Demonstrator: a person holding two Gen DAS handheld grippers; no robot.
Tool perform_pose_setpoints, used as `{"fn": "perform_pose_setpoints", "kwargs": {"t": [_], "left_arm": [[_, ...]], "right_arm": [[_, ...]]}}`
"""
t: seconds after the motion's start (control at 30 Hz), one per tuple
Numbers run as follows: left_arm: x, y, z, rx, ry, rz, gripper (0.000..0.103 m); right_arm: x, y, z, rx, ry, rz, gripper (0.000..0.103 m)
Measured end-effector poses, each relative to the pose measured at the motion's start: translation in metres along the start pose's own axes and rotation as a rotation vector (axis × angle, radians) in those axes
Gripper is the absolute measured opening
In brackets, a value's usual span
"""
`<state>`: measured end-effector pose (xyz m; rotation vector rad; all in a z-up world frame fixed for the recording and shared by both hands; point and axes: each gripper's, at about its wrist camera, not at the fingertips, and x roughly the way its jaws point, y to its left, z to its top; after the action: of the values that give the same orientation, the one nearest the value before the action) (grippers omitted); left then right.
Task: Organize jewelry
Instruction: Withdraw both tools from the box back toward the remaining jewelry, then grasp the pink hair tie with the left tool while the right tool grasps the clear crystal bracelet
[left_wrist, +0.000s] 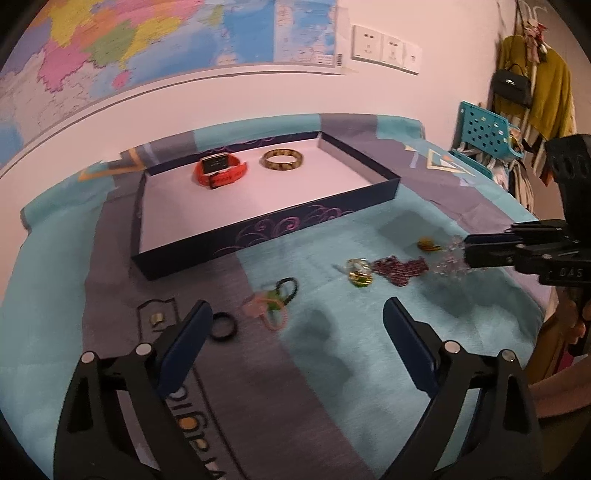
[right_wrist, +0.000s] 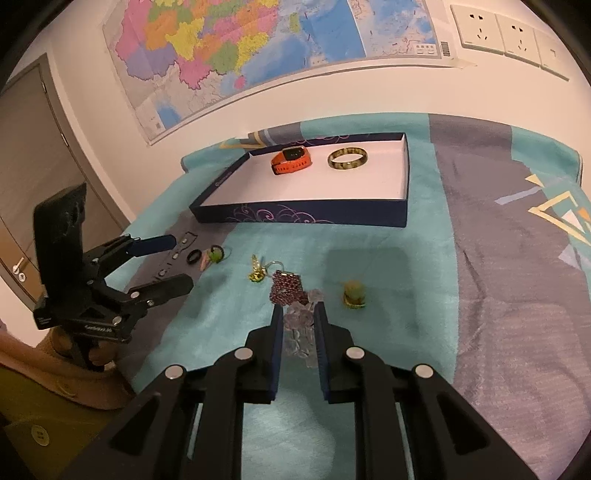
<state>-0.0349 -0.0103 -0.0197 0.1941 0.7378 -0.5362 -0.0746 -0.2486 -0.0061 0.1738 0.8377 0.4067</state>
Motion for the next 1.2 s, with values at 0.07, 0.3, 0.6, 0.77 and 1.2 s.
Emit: {"fn": "perform_pose_setpoints", "kwargs": {"t": [0.07,0.3,0.6,0.77,1.2], "left_arm": [[-0.001,0.006,-0.001,-0.014,0.003,0.009,0.088],[0.006,0.018,-0.001,-0.020,0.034,0.048,0.070],[0.013,0.006,0.003,0.055,0.039,0.018,0.057],[0.021,0.003,0.008,0.078,0.042,0.011,0.053],[0.038,0.013,0.008,0.074,0.099,-0.021,0.052]], "right_arm": [[-0.006,0.001,0.002,0.007,-0.022,0.041,0.015],[0.008,0.009,-0.001,-0.026,0.027,0.038,0.015],[0.017,0.002,-0.011,-0.011,0.069,0.006,0.016],[0.021,0.002,-0.014,-0.015,0.078,-0.015,0.022],[0.033,0.008,-0.013,-0.032,0.084,-0.057,0.044]]}}
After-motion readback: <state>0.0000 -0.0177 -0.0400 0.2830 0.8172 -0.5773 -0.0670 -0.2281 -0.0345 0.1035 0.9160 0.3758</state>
